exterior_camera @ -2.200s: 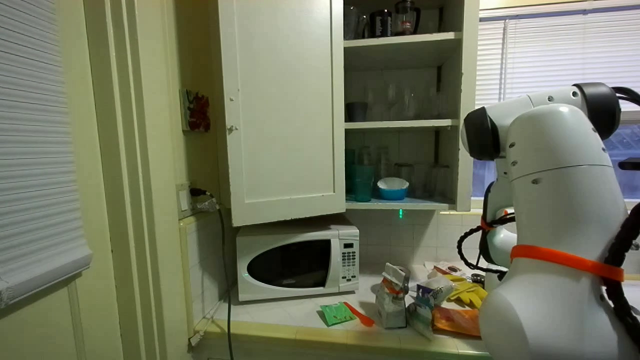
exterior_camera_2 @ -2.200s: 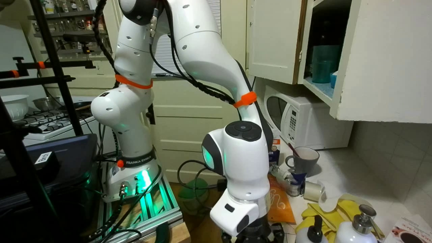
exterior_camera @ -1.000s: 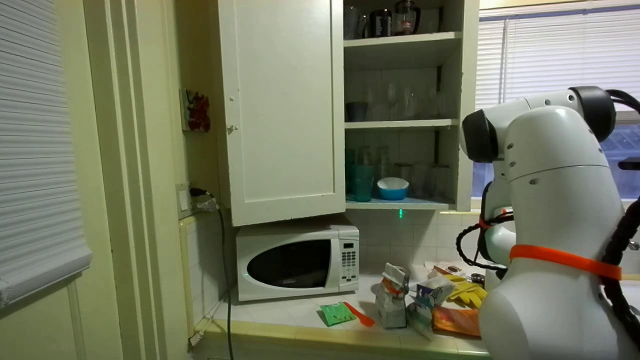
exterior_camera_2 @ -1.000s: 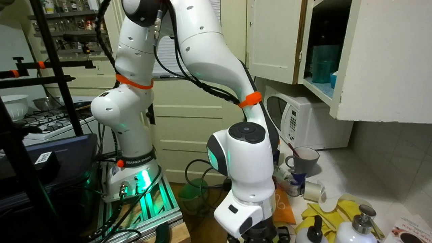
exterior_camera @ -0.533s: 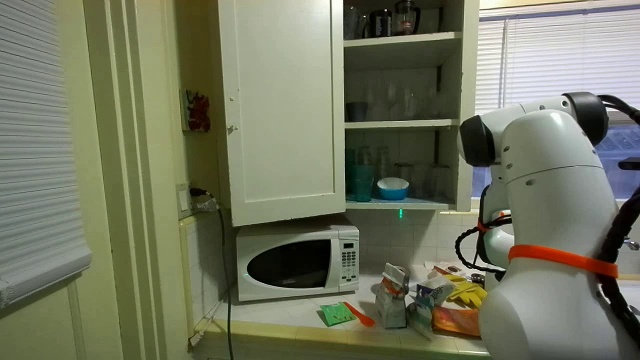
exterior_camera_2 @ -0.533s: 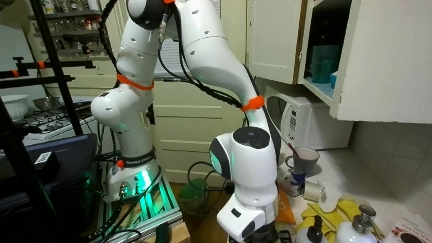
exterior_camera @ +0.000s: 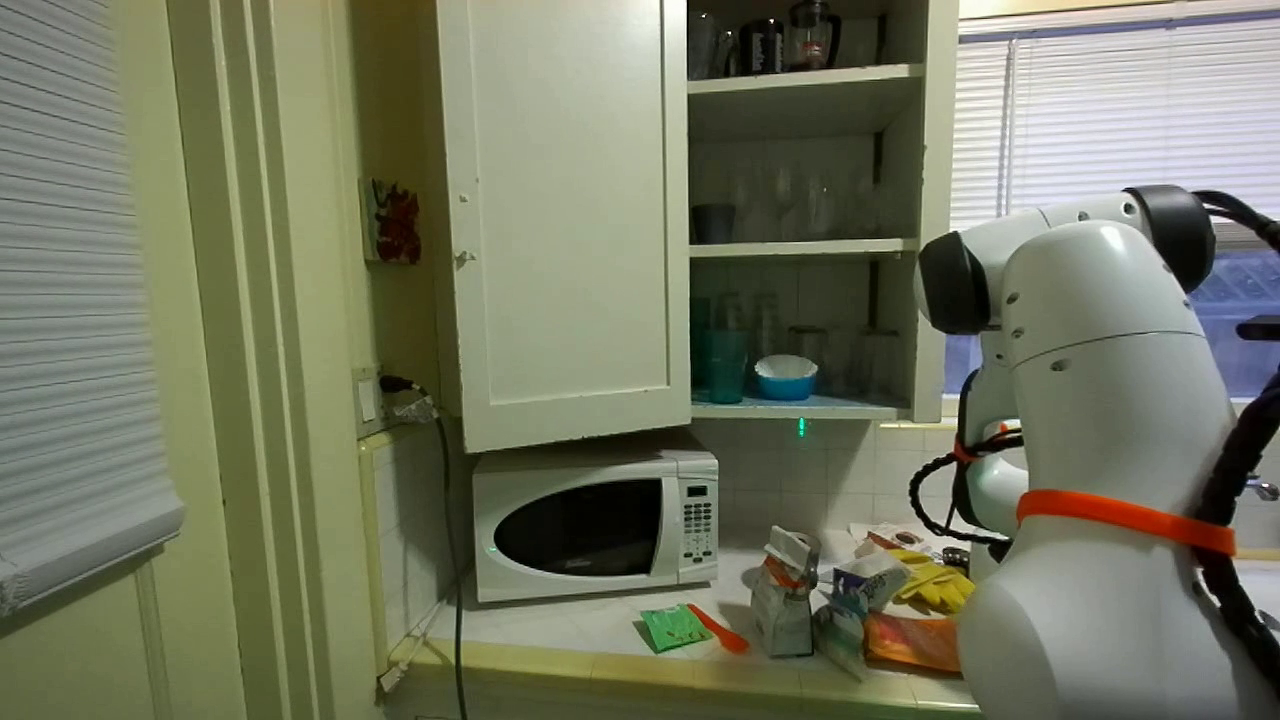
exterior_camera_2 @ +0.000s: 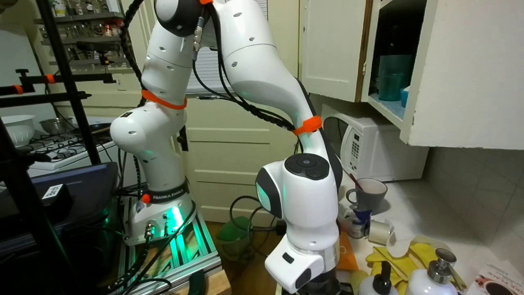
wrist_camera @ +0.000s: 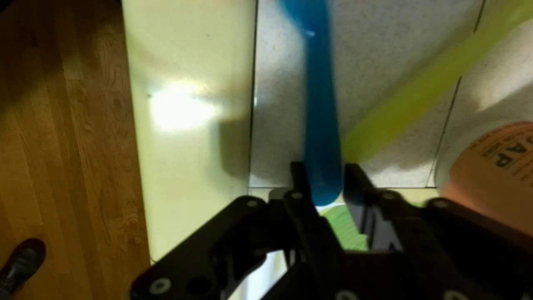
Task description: Place the blue butter knife inside the cup
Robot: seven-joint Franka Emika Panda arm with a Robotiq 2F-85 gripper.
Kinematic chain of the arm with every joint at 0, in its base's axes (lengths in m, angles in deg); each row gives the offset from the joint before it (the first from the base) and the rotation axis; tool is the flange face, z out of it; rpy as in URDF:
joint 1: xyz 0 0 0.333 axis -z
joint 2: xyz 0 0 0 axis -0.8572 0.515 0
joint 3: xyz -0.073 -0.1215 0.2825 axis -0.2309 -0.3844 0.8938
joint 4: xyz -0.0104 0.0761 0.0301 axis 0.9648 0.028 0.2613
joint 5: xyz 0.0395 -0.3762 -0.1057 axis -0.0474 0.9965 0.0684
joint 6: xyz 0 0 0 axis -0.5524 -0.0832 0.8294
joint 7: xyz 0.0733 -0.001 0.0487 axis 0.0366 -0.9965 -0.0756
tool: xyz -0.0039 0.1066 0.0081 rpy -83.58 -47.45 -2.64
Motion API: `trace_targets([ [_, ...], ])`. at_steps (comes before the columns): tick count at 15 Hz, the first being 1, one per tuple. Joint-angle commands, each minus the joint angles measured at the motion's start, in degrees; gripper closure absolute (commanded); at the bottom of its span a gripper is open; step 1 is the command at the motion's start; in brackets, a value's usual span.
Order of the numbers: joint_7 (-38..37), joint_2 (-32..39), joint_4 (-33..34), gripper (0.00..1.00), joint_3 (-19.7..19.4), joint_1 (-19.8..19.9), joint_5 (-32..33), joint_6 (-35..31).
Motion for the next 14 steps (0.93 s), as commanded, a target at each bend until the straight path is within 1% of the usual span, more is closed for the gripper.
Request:
trace_targets([
  [1, -2.3, 1.9, 1.1, 0.98, -0.9, -0.5, 0.1, 2.5],
  [2, -2.6, 2.1, 1.2, 0.94, -1.0, -0.7, 0.3, 2.7],
  [4, -3.1, 1.8, 1.1, 0.94, -2.0, -1.4, 1.8, 3.7],
  [7, 0.1, -4.9, -1.2, 0.94, -3.8, -1.1, 3.8, 6.0],
  [8, 0.6, -6.1, -1.6, 0.94, -5.8, -1.6, 6.2, 5.2],
  [9, -0.8, -6.1, -1.6, 0.94, -9.1, -3.4, 10.7, 4.3],
  [10, -3.5, -5.3, -1.0, 0.94, -13.4, -6.0, 17.0, 4.0],
  [11, -4.1, -5.0, -0.6, 0.94, -18.3, -9.2, 21.6, 4.4],
  [12, -4.8, -4.7, -0.1, 0.94, -21.8, -11.0, 26.5, 4.9],
  [14, -5.3, -3.8, 0.0, 0.94, -29.5, -16.8, 33.5, 3.9],
])
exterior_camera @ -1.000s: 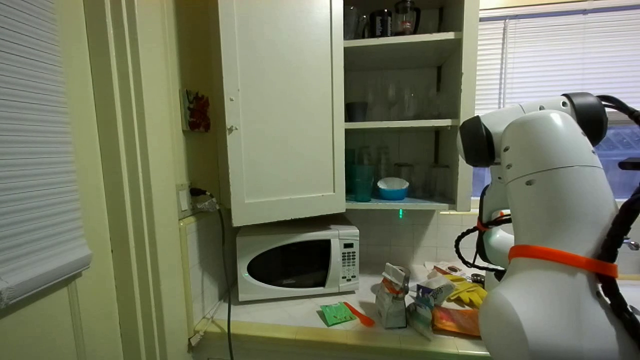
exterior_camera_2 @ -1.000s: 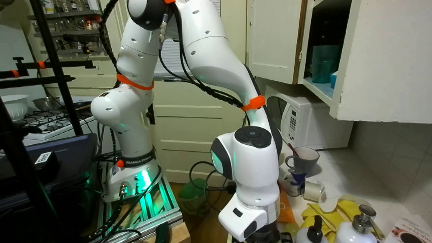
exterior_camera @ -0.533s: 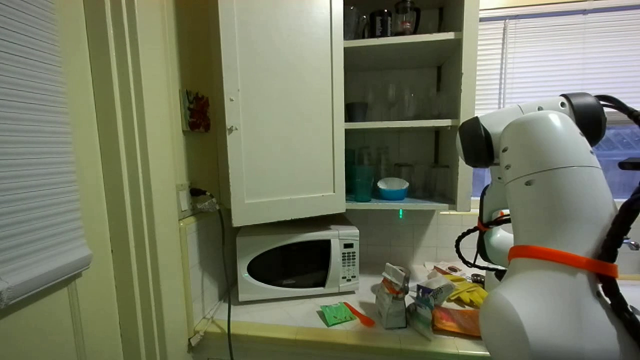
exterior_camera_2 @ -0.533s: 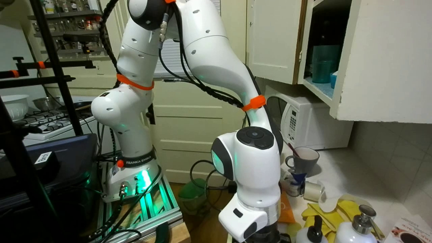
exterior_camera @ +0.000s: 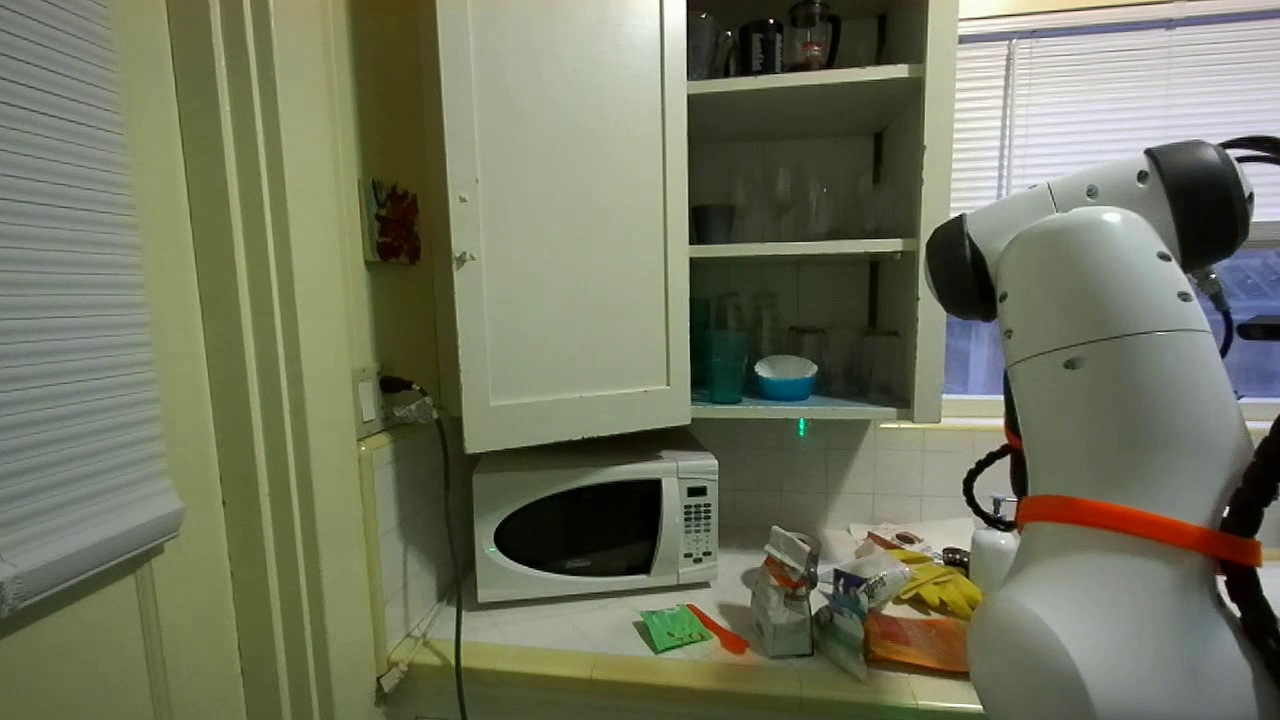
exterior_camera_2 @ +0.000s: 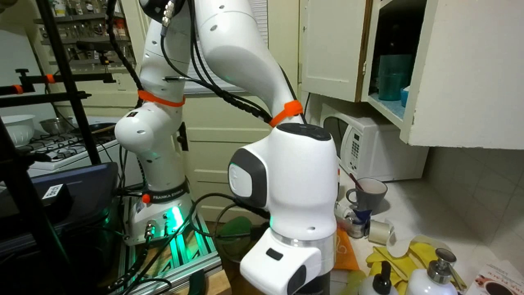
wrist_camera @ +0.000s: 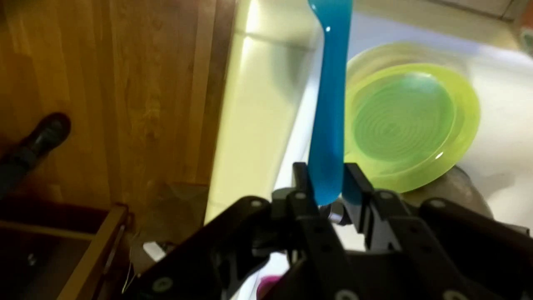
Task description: Place the blue butter knife inside the cup
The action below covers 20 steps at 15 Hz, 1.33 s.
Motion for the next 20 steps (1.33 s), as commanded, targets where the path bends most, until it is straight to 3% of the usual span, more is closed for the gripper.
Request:
trace_targets([
  [1, -3.0, 0.6, -1.1, 0.94, -12.7, -11.0, 11.2, -2.6],
  [4, -6.1, -2.0, -3.9, 0.94, -21.4, -21.5, 15.4, -11.2],
  [7, -10.0, -0.8, -6.5, 0.94, -30.1, -34.4, 14.1, -21.6],
  [10, -10.4, -2.9, -11.9, 0.94, -35.8, -45.9, 11.7, -32.7],
  [15, -12.1, -5.1, -19.3, 0.94, -45.8, -63.3, 9.0, -41.8],
  [16, -12.7, -5.5, -19.7, 0.94, -47.9, -65.8, 8.3, -41.6],
  [17, -12.3, -2.7, -17.5, 0.75, -43.8, -61.0, 9.6, -39.7],
  [20, -12.6, -3.2, -18.6, 0.75, -46.6, -64.8, 8.7, -40.1],
])
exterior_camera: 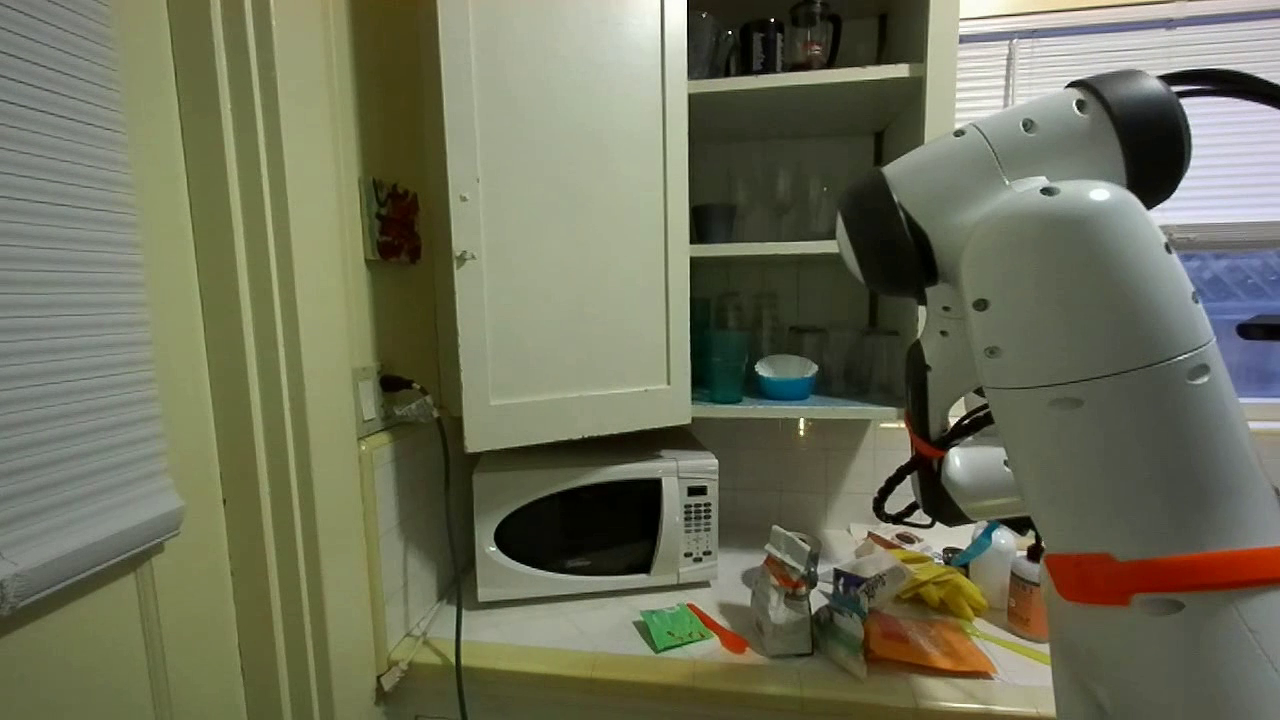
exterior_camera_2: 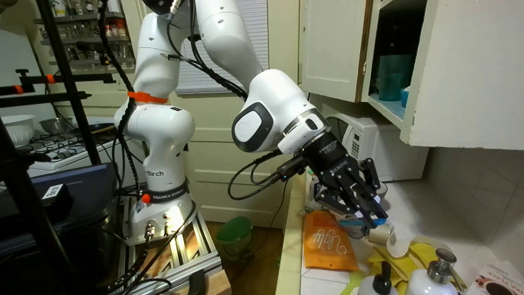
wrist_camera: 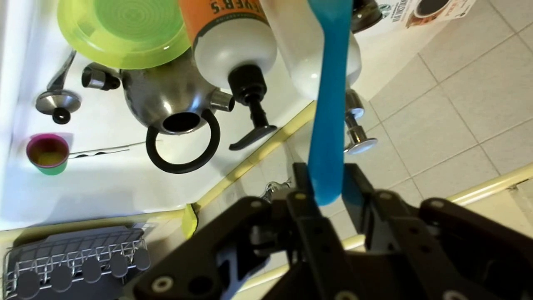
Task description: Place the blue butter knife inside the cup
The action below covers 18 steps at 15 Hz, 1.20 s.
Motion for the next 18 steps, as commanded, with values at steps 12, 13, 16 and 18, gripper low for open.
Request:
trace_targets([
  [12, 13.0, 11.9, -4.3, 0.94, 6.9, -19.6, -23.9, -29.6],
  [13, 15.9, 11.2, -4.5, 0.94, 9.0, -19.9, -27.2, -31.7],
  [16, 24.5, 6.5, -6.2, 0.94, 15.5, -19.1, -34.2, -38.5],
  [18, 28.1, 5.3, -3.9, 0.94, 22.8, -14.0, -37.1, -41.8],
])
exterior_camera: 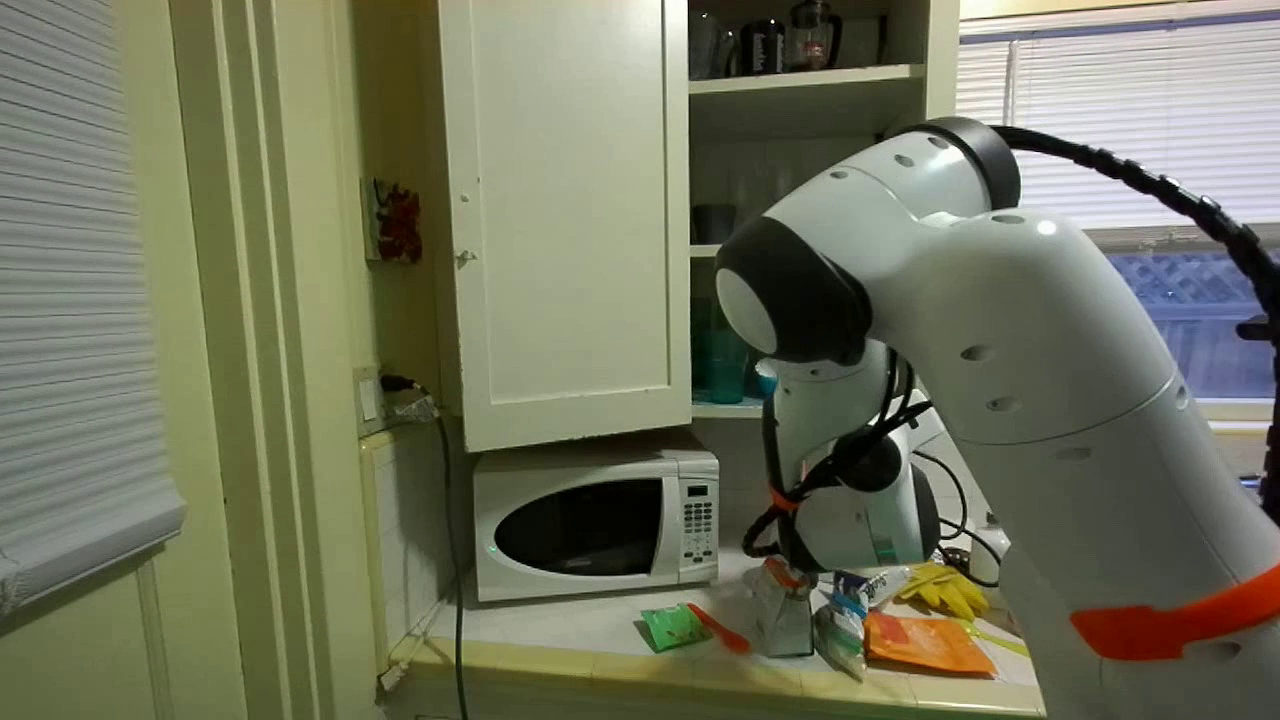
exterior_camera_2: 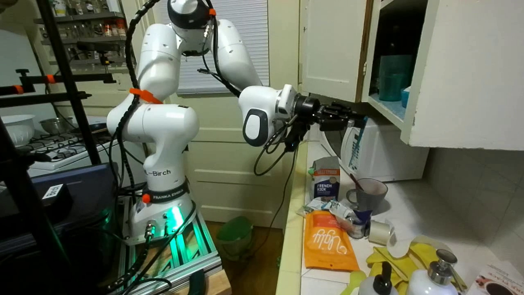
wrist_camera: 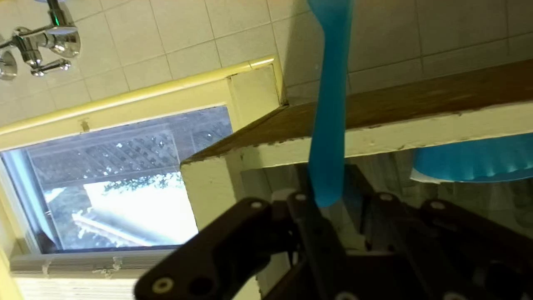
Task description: Place the blue butter knife inside the cup
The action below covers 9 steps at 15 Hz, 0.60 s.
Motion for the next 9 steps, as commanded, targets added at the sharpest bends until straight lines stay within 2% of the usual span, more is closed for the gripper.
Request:
trace_targets([
  [1, 9.1, -6.5, 0.3, 0.94, 10.8, 7.1, -5.0, -8.6],
  [2, 10.0, -7.1, 0.1, 0.94, 14.9, 10.3, -5.1, -11.6],
  [3, 3.1, 0.2, -1.0, 0.94, 10.9, 6.7, -3.6, -10.1],
  [4, 0.4, 3.9, 0.2, 0.94, 10.2, 5.9, -4.1, -8.1],
  [9, -7.4, 8.9, 2.1, 0.94, 12.3, 9.4, 2.2, -7.4],
])
